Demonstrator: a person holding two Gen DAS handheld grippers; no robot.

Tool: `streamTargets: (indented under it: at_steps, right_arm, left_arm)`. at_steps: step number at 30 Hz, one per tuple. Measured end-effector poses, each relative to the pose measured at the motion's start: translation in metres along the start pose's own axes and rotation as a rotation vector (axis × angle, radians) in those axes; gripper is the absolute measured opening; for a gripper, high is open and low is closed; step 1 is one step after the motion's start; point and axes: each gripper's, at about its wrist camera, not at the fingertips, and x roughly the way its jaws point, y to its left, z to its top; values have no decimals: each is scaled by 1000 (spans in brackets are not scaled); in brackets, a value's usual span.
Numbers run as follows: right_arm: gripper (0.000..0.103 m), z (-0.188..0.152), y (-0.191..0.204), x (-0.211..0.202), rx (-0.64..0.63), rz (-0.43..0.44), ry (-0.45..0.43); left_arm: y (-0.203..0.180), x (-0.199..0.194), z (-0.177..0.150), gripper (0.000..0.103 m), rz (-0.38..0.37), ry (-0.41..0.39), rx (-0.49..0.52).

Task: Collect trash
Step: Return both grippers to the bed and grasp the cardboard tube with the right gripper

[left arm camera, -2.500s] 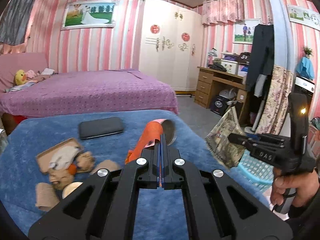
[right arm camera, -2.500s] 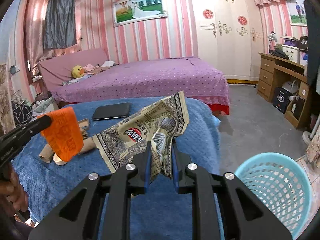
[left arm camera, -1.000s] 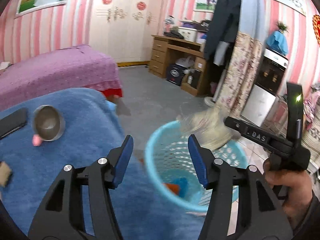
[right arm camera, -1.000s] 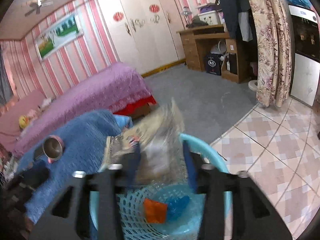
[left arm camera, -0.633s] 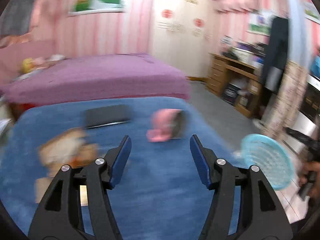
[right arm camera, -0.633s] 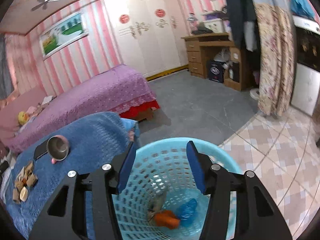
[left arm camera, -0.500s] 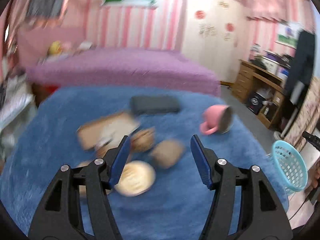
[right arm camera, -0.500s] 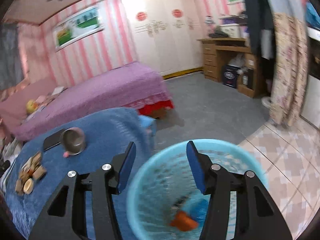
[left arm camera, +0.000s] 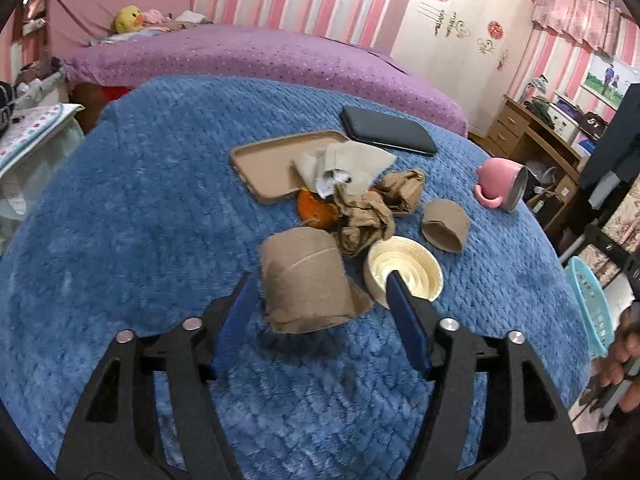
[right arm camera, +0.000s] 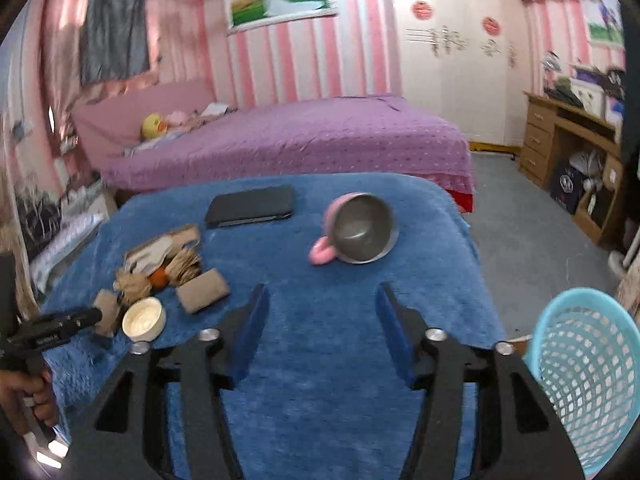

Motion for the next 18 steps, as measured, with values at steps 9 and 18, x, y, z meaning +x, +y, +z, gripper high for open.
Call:
streamTargets:
  at_steps: [9, 18]
  right_arm:
    - [68, -1, 48, 38, -13, 90, 69]
    - [69, -8, 92, 85, -109, 164, 159]
  left_arm:
    - [-4, 23, -9, 54, 23, 81, 70]
    - [18, -9, 3, 39, 55, -56, 11]
